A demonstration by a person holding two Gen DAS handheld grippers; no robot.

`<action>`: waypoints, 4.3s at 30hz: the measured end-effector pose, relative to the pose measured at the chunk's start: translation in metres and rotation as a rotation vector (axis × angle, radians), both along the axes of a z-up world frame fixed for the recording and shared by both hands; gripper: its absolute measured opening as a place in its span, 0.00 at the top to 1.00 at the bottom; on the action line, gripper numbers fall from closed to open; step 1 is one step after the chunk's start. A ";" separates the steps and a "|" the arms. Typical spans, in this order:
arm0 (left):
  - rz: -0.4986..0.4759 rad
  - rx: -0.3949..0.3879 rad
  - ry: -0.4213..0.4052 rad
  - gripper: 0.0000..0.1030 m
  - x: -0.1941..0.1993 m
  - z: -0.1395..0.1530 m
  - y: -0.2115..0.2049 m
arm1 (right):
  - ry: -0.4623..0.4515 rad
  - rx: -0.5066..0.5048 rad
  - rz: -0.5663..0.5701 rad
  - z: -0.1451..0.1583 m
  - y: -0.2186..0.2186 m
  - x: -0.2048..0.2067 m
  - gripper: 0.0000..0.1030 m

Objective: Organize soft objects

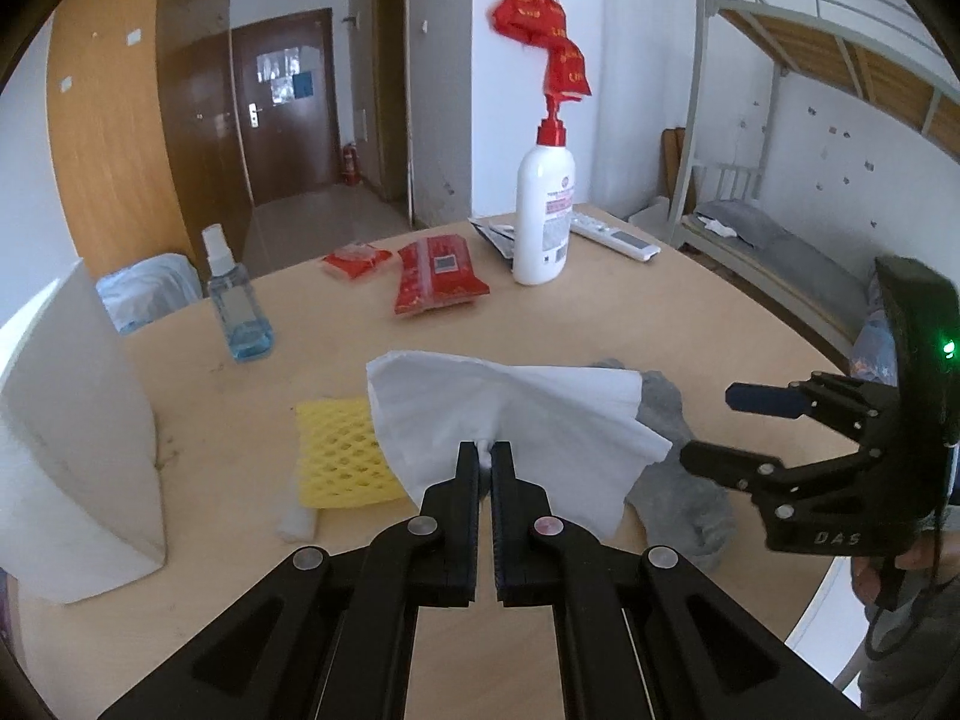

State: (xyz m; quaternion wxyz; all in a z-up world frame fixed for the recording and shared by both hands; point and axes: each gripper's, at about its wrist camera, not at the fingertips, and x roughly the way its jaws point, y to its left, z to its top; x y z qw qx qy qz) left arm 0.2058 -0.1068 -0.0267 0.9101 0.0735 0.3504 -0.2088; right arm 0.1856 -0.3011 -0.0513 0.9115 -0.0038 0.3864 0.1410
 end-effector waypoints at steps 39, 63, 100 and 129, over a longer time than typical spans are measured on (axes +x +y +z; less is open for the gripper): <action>0.074 -0.072 -0.046 0.97 -0.036 0.017 0.053 | 0.059 -0.076 -0.061 0.006 0.021 -0.003 0.93; 0.172 -0.109 -0.189 0.97 -0.103 0.069 0.097 | -0.223 0.040 0.036 0.099 0.057 -0.070 0.93; 0.529 -0.059 -0.262 0.97 -0.157 0.087 0.214 | -0.226 0.110 0.424 0.107 0.197 -0.053 0.92; 0.568 -0.035 -0.327 0.97 -0.086 0.128 0.250 | -0.285 0.096 0.493 0.155 0.261 0.012 0.92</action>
